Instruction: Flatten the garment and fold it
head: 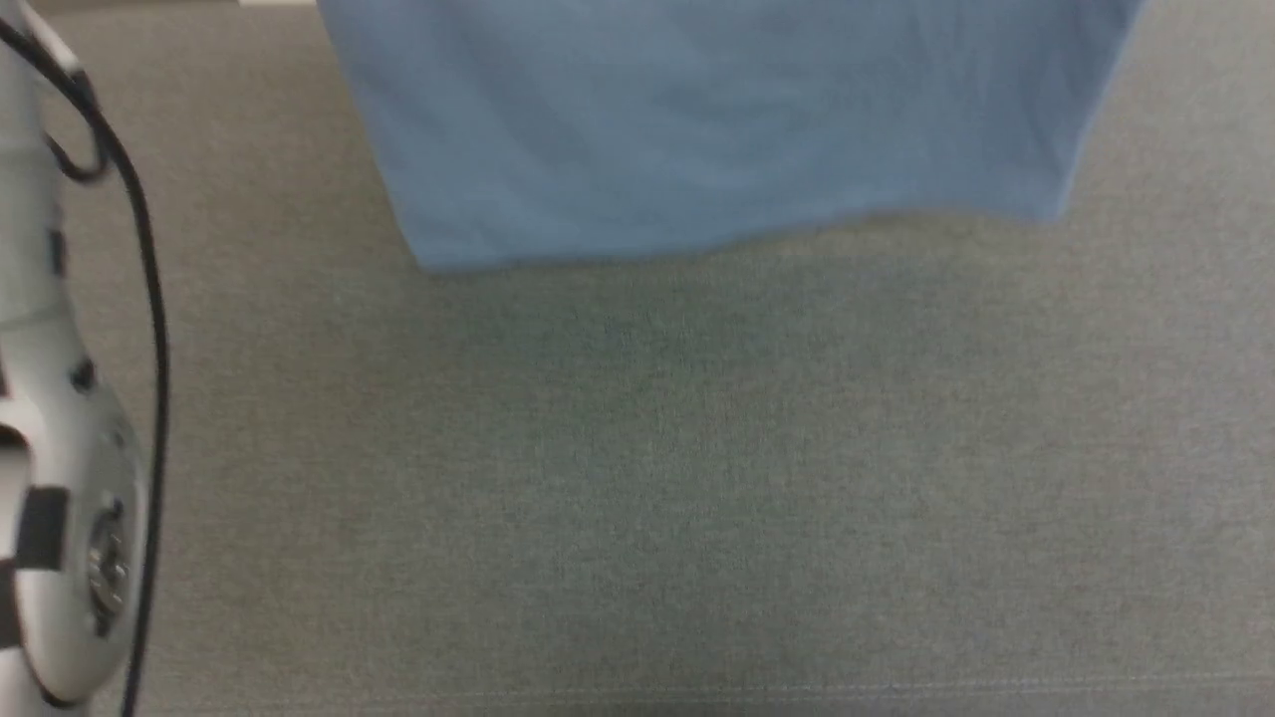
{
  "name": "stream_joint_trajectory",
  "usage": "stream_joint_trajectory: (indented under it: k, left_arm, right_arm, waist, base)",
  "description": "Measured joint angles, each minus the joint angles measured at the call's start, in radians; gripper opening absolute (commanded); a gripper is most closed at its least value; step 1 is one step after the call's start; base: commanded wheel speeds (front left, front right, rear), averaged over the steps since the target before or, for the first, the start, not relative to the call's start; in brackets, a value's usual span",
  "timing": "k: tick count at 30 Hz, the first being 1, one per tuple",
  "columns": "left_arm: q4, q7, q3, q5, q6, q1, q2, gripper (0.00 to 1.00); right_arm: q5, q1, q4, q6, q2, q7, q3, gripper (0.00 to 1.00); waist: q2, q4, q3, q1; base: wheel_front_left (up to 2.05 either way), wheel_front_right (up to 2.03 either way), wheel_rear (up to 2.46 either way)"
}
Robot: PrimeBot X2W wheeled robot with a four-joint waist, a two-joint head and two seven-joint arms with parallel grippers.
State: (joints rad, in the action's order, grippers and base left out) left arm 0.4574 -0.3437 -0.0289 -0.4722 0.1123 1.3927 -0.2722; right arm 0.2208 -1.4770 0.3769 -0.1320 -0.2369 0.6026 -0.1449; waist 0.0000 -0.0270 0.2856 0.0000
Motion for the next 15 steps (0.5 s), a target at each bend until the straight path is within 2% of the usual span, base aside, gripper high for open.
stream_joint_trajectory:
  k: [3, 8, 15]
  left_arm:
    - [-0.002, 0.056, -0.015, 0.03, 0.005, 0.093, -0.013, 0.0]
    - [-0.015, 0.198, -0.02, 0.068, 0.017, 0.192, -0.002, 0.0]
    - [0.041, 0.342, 0.0, 0.059, 0.005, 0.221, 0.012, 0.0]
  right_arm:
    - [-0.042, -0.101, 0.037, 0.0, 0.034, -0.064, -0.04, 0.0]
    - [-0.09, -0.233, 0.084, 0.0, 0.06, -0.169, -0.09, 0.0]
    - [-0.082, -0.27, 0.16, 0.0, 0.068, -0.235, -0.086, 0.0]
  waist:
    - [0.0, -0.007, 0.067, 0.0001]
    - [0.0, -0.014, 0.175, 0.0002]
    - [0.0, -0.015, 0.296, 0.0003]
  base:
    - [0.0, 0.0, 0.0]
    - [0.0, 0.0, 0.0]
    - [0.0, 0.0, 0.0]
